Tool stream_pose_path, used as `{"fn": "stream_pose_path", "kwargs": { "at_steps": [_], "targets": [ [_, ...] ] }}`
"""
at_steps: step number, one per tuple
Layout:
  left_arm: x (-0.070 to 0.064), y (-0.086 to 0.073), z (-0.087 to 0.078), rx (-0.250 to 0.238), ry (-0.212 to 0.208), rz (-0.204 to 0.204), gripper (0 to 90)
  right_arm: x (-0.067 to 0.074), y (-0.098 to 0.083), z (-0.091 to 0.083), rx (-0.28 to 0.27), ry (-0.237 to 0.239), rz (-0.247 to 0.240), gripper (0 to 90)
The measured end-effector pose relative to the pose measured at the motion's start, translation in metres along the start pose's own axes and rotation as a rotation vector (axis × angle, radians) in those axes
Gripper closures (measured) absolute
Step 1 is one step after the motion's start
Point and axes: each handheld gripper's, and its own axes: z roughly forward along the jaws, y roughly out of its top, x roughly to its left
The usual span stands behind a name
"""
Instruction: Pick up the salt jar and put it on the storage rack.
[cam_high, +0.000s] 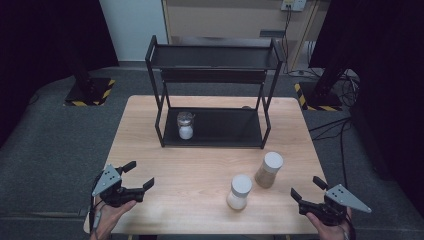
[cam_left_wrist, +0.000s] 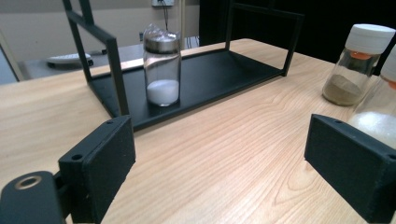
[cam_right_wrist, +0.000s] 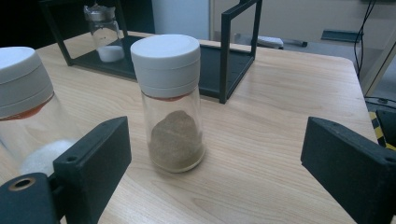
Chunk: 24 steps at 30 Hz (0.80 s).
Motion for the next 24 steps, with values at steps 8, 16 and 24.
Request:
{"fn": "stream_pose_path", "kwargs": {
  "at_steps": [8,16,24],
  "targets": [
    [-0.002,-0.018,-0.003,-0.01,0.043,0.0,7.4,0.0,0.0,0.0,-0.002,0.0,0.0,8.4],
    [0.003,-0.027,-0.005,-0.013,0.05,-0.011,7.4,-0.001,-0.001,0.0,-0.004,0.006,0.005,8.5],
    [0.003,-0.027,-0.006,-0.01,0.044,0.002,6.4,-0.001,-0.001,-0.001,-0.004,0.003,0.008,8.4]
  ]
}}
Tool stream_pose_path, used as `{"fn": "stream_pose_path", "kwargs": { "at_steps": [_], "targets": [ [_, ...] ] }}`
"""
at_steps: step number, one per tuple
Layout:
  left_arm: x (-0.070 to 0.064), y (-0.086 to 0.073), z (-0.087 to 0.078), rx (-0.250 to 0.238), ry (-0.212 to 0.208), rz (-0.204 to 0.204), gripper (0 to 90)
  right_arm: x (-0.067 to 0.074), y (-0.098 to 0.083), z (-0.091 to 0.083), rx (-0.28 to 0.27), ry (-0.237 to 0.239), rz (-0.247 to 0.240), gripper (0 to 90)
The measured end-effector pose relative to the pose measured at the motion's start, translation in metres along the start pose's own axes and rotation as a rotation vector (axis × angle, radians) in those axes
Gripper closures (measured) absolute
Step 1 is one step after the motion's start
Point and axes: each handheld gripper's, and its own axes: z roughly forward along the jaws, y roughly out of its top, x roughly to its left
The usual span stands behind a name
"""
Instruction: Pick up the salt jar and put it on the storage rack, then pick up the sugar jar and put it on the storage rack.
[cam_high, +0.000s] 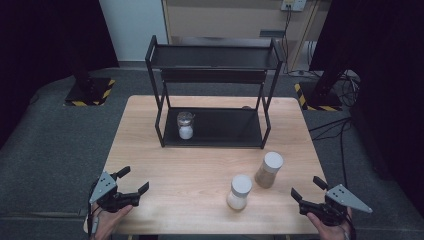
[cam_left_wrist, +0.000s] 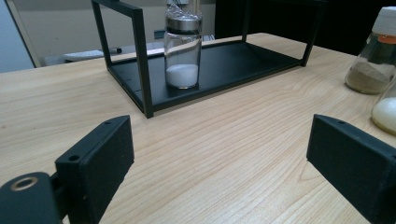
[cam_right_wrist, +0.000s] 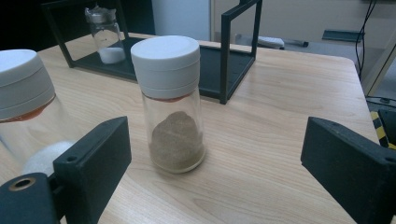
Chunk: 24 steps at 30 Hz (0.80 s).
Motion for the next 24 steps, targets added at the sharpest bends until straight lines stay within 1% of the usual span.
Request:
{"fn": "stream_pose_path", "kwargs": {
  "at_steps": [6,17,24],
  "targets": [
    [-0.0003,0.001,0.0014,0.009,-0.007,0.004,5.6,-0.0003,-0.0002,0.0,-0.001,0.001,0.001,8.4],
    [0.0,0.0011,0.0029,0.01,-0.02,0.004,5.6,-0.0001,-0.0002,-0.0002,-0.002,0.001,0.0,8.4],
    [-0.0005,0.0016,0.0026,0.013,-0.019,0.006,5.6,-0.0004,-0.0004,-0.0005,-0.002,0.002,0.002,8.4]
  ]
}}
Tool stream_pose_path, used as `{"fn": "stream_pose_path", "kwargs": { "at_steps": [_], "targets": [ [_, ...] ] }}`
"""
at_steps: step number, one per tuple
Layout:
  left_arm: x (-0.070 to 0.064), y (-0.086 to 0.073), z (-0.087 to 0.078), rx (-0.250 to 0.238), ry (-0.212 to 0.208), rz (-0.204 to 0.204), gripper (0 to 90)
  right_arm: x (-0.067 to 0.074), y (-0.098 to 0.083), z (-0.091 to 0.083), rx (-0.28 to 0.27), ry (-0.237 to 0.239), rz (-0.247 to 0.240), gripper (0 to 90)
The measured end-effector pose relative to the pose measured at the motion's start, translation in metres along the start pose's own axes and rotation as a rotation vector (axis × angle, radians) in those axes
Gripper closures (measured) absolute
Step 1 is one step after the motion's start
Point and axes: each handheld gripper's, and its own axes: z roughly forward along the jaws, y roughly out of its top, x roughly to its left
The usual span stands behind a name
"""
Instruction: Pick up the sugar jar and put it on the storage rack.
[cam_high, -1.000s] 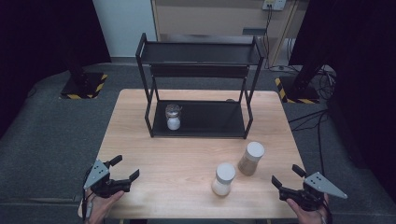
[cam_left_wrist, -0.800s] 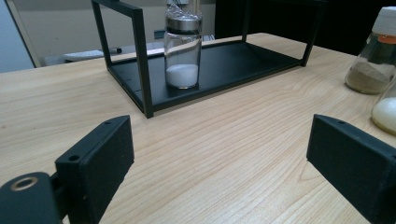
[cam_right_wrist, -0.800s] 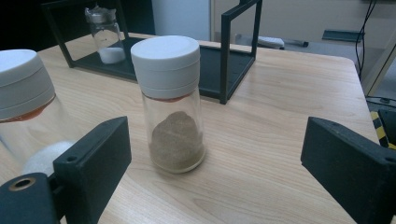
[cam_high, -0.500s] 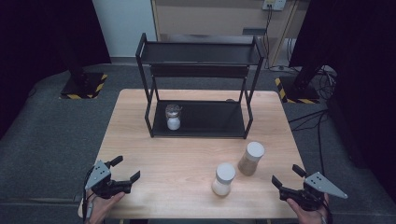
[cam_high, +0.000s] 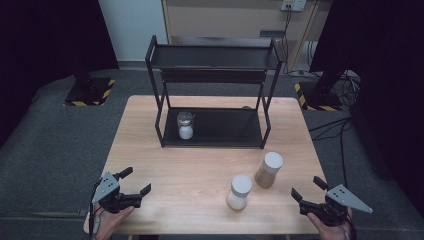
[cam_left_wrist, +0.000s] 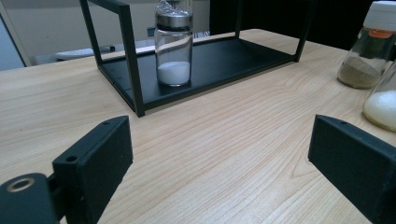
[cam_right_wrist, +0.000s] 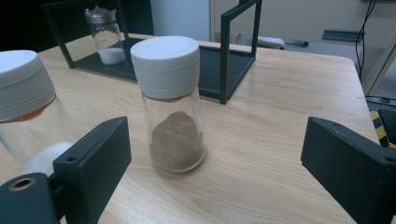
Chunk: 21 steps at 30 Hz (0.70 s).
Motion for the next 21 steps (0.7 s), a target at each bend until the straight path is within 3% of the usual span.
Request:
{"fn": "stream_pose_path", "kwargs": {
  "at_steps": [14,17,21],
  "targets": [
    [0.0,0.001,0.002,0.01,-0.008,0.003,5.7,-0.001,0.003,0.0,-0.013,0.006,0.008,7.1],
    [0.0,0.001,0.002,0.013,-0.011,0.004,5.7,-0.002,0.007,0.001,-0.022,0.032,0.02,6.5],
    [0.001,0.002,0.004,0.018,-0.014,0.004,5.6,0.002,0.016,0.001,-0.038,0.052,-0.003,6.6]
  ]
}}
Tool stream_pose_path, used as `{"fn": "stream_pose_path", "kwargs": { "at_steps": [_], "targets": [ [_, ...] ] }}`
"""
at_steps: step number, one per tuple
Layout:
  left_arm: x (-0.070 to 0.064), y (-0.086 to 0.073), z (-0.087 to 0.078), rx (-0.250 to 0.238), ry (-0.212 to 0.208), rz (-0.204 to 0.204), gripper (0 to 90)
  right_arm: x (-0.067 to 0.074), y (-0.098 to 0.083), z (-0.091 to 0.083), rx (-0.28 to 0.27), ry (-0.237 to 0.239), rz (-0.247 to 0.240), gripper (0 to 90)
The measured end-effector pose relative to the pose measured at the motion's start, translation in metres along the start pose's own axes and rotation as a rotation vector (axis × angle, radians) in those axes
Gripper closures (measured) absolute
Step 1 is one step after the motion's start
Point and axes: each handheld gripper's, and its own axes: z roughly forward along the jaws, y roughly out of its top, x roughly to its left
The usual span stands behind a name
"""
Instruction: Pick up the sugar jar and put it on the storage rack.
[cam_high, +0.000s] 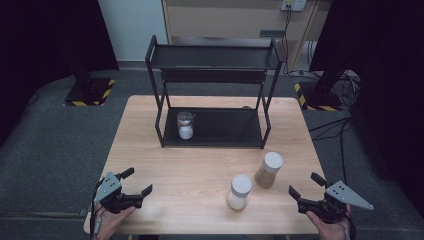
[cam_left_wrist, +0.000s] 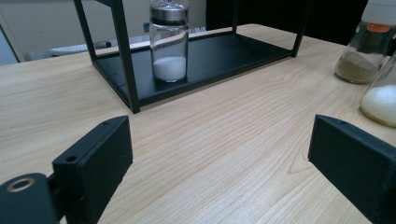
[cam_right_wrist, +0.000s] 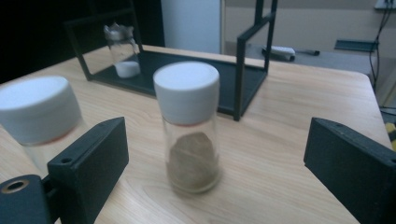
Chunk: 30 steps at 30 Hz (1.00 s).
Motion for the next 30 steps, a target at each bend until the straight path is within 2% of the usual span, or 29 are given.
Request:
{"fn": "stream_pose_path", "kwargs": {
  "at_steps": [13,19,23,30],
  "targets": [
    [0.001,0.002,0.005,0.013,-0.013,0.007,5.7,0.005,0.023,0.008,-0.008,0.077,-0.037,7.0],
    [0.001,0.002,0.006,0.013,-0.015,0.01,5.7,0.01,0.035,0.019,-0.004,0.155,-0.05,7.0],
    [0.001,0.002,0.006,0.013,-0.015,0.01,5.7,0.017,0.042,0.03,0.001,0.205,-0.077,7.1],
    [0.001,0.002,0.005,0.015,-0.016,0.01,5.7,0.026,0.049,0.051,0.017,0.271,-0.094,7.2]
  ]
}}
